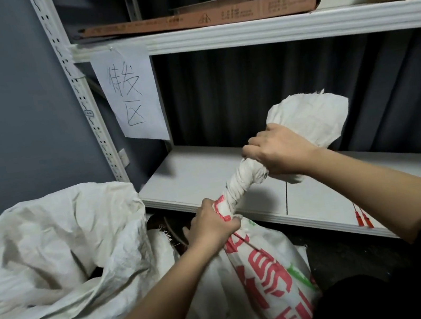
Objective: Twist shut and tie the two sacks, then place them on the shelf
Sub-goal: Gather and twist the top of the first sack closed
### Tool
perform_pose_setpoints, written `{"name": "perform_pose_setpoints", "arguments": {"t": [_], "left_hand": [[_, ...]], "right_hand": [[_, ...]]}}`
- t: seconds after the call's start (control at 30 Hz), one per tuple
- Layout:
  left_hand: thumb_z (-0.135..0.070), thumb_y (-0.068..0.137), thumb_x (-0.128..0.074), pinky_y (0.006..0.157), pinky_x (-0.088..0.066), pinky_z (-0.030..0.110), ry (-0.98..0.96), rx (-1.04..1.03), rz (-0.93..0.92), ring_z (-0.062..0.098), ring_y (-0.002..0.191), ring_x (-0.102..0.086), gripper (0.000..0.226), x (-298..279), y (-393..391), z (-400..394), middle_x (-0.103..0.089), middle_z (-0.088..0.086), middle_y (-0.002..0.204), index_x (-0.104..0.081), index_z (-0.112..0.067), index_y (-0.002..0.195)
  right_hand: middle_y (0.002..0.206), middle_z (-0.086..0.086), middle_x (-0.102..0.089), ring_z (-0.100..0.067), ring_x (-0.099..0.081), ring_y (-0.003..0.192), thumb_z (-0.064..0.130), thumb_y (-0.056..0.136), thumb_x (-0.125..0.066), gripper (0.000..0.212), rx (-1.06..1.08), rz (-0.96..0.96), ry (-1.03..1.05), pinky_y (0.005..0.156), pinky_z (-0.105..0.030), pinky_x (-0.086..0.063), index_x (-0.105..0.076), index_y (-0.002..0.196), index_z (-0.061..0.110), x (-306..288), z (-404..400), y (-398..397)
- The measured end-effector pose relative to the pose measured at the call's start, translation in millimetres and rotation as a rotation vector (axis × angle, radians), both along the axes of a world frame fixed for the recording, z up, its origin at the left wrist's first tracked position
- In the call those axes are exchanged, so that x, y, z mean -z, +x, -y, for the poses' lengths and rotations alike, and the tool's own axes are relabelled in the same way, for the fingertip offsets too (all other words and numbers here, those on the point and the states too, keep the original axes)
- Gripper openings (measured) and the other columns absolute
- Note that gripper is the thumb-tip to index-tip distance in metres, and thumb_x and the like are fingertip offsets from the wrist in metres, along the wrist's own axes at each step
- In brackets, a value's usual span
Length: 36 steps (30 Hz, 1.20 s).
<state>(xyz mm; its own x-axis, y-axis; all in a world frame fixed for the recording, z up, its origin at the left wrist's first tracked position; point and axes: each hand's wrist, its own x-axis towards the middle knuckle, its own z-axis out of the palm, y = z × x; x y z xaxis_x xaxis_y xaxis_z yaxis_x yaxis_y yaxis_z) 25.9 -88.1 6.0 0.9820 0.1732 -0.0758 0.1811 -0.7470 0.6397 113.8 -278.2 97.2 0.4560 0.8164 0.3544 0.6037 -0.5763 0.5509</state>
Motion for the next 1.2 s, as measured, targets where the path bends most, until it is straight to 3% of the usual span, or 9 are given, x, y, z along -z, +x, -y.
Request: {"name": "perform_pose_setpoints", "arguments": {"t": [0.07,0.2,0.3,0.4,0.53,0.8,0.9,1.07,1.2], "left_hand": [[-0.043,0.073,-0.064,0.097,-0.041,0.045,0.061,0.028,0.085,0.029,0.103,-0.058,0.045,6.2,-3.6,0.9,-0.062,0.002,0.107,-0.041,-0.019,0.104],[-0.023,0.082,-0.061,0.063,-0.039,0.035,0.141,0.123,0.271,0.037,0.089,-0.061,0.032,11.4,-1.9,-10.0,-0.064,0.011,0.094,-0.036,-0.014,0.099],[-0.019,0.083,-0.061,0.062,-0.034,0.034,0.154,0.161,0.361,0.036,0.088,-0.061,0.028,11.4,6.4,-18.0,-0.064,0.01,0.092,-0.042,-0.012,0.102],[-0.019,0.082,-0.065,0.061,-0.035,0.032,-0.049,0.124,0.358,0.03,0.083,-0.06,0.027,13.1,16.1,-19.2,-0.058,0.0,0.083,-0.041,-0.016,0.094],[-0.016,0.078,-0.074,0.063,-0.042,0.028,-0.281,0.118,0.247,0.014,0.073,-0.053,0.035,12.4,28.5,-20.8,-0.054,-0.007,0.079,-0.044,-0.014,0.096],[-0.006,0.077,-0.066,0.062,-0.042,0.024,-0.498,0.187,0.142,0.008,0.066,-0.051,0.033,17.4,39.6,-18.6,-0.056,0.0,0.082,-0.048,-0.014,0.103],[-0.015,0.07,-0.064,0.087,-0.051,0.032,-0.627,0.245,0.078,0.016,0.096,-0.064,0.052,22.8,37.2,-15.7,-0.064,0.008,0.109,-0.046,-0.016,0.118],[-0.015,0.062,-0.053,0.084,-0.049,0.035,-0.942,0.173,-0.067,0.02,0.089,-0.061,0.053,16.2,43.3,-31.6,-0.061,0.01,0.1,-0.049,-0.017,0.114],[-0.019,0.071,-0.052,0.085,-0.042,0.041,-1.027,0.044,-0.083,0.027,0.09,-0.056,0.031,16.2,51.2,-39.1,-0.055,0.016,0.098,-0.053,-0.015,0.101]], "right_hand": [[0.06,-0.001,-0.049,-0.025,-0.05,0.051,0.009,0.062,-0.06,0.013,-0.037,0.036,0.022,0.053,-0.031,-0.031,-0.058,0.074,0.014,-1.3,3.0,0.8],[0.078,-0.001,-0.056,-0.025,-0.054,0.064,0.018,0.069,-0.056,0.009,-0.013,-0.009,0.055,0.059,-0.031,-0.033,-0.057,0.079,0.017,1.9,1.9,-1.8],[0.092,0.0,-0.064,-0.026,-0.061,0.086,0.035,0.077,-0.065,0.026,0.202,-0.344,0.117,0.069,-0.031,-0.035,-0.056,0.095,0.018,-2.5,-1.0,-8.7],[0.085,0.005,-0.057,-0.021,-0.056,0.081,0.036,0.073,-0.076,0.039,0.361,-0.75,0.265,0.065,-0.028,-0.033,-0.044,0.091,0.023,6.2,2.7,-14.5],[0.088,0.008,-0.058,-0.01,-0.055,0.08,0.03,0.063,-0.087,0.054,0.327,-1.012,0.602,0.062,-0.02,-0.038,-0.045,0.097,0.021,38.4,7.8,-18.1],[0.082,0.001,-0.067,-0.007,-0.06,0.071,0.023,0.077,-0.078,0.024,0.089,-1.021,1.367,0.071,-0.03,-0.049,-0.062,0.091,0.012,75.3,-40.4,-36.3],[0.086,0.005,-0.065,-0.006,-0.061,0.079,0.028,0.077,-0.075,0.031,-0.009,-0.982,1.531,0.075,-0.024,-0.048,-0.056,0.096,0.015,84.6,-67.8,-44.1],[0.116,-0.007,-0.062,-0.019,-0.062,0.109,0.035,0.074,-0.067,0.058,-0.028,-1.264,1.584,0.096,-0.044,-0.05,-0.036,0.122,0.028,116.1,-90.2,-41.3],[0.117,0.006,-0.066,-0.009,-0.061,0.112,0.037,0.072,-0.059,0.05,0.057,-1.367,1.333,0.1,-0.04,-0.048,-0.053,0.122,0.033,132.1,-93.9,-34.8]]}}
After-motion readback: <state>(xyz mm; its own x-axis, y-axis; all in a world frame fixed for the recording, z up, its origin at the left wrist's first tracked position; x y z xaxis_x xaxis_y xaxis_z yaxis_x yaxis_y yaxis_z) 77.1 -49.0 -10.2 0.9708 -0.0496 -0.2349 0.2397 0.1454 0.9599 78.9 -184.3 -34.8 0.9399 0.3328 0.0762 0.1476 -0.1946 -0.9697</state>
